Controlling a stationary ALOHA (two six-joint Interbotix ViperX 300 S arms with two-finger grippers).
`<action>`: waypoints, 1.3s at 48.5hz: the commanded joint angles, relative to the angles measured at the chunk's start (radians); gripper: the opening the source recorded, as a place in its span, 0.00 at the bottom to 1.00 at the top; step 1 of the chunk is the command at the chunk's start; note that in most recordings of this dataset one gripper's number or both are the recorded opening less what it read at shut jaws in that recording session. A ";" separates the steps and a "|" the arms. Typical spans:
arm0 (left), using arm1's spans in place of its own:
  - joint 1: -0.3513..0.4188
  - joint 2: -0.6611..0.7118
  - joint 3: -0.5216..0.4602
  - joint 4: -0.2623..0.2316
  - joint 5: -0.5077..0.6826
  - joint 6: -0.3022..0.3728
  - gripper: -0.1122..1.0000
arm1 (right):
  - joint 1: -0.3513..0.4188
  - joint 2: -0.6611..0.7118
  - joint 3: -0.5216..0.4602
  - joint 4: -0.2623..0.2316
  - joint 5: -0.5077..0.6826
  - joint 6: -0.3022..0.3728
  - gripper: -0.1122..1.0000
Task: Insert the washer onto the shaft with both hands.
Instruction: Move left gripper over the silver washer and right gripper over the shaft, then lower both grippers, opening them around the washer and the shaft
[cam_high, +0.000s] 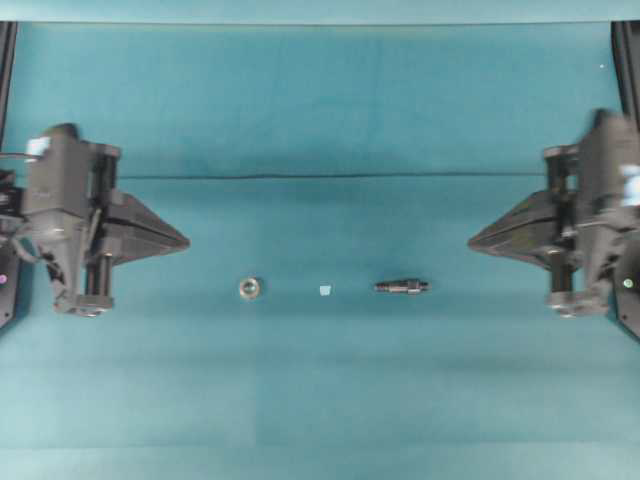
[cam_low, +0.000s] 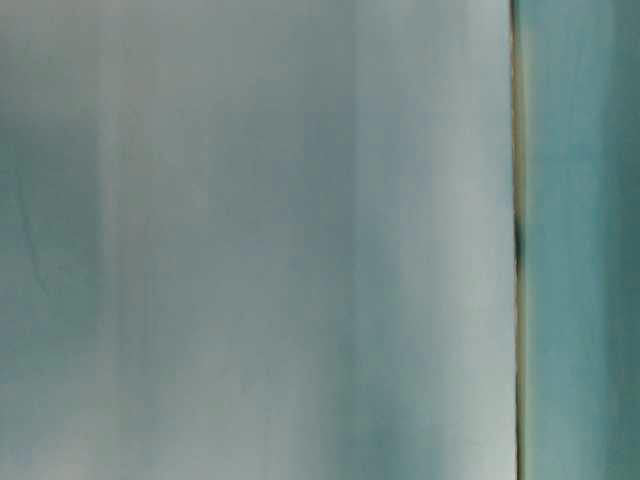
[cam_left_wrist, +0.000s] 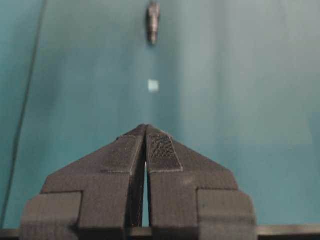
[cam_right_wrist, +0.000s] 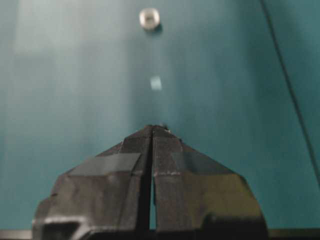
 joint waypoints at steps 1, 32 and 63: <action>-0.011 0.031 -0.067 0.002 0.046 0.003 0.12 | -0.002 0.035 -0.051 -0.005 0.031 0.002 0.01; -0.014 0.331 -0.301 0.008 0.339 0.002 0.12 | 0.015 0.311 -0.245 -0.021 0.267 -0.063 0.01; -0.025 0.476 -0.368 0.008 0.371 0.014 0.12 | 0.017 0.468 -0.345 -0.026 0.376 -0.141 0.01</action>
